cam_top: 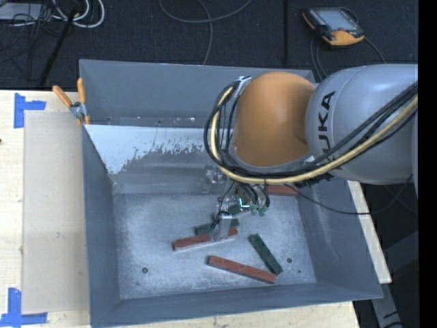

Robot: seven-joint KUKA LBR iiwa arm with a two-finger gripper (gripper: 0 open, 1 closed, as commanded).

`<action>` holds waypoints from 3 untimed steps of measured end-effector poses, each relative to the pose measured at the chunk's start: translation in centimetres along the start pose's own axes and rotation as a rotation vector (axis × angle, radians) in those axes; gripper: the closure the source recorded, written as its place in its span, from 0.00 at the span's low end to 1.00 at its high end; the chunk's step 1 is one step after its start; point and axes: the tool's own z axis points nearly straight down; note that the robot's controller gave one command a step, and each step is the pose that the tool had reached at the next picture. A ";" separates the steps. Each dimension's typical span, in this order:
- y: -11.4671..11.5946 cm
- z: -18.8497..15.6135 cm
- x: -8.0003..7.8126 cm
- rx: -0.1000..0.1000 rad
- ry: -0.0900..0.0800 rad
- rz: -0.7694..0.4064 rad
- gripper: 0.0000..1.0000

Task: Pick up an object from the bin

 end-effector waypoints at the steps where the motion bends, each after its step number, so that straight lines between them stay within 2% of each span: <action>1: 0.0 -0.4 -0.2 -0.001 -0.008 0.002 0.00; 2: -0.3 3.1 -0.4 -0.001 -0.014 -0.059 0.00; 3: -0.1 8.2 0.0 0.001 -0.010 -0.271 0.00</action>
Offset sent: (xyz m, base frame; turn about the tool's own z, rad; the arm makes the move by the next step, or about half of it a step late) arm 0.0015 -0.0137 -0.1266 -0.2010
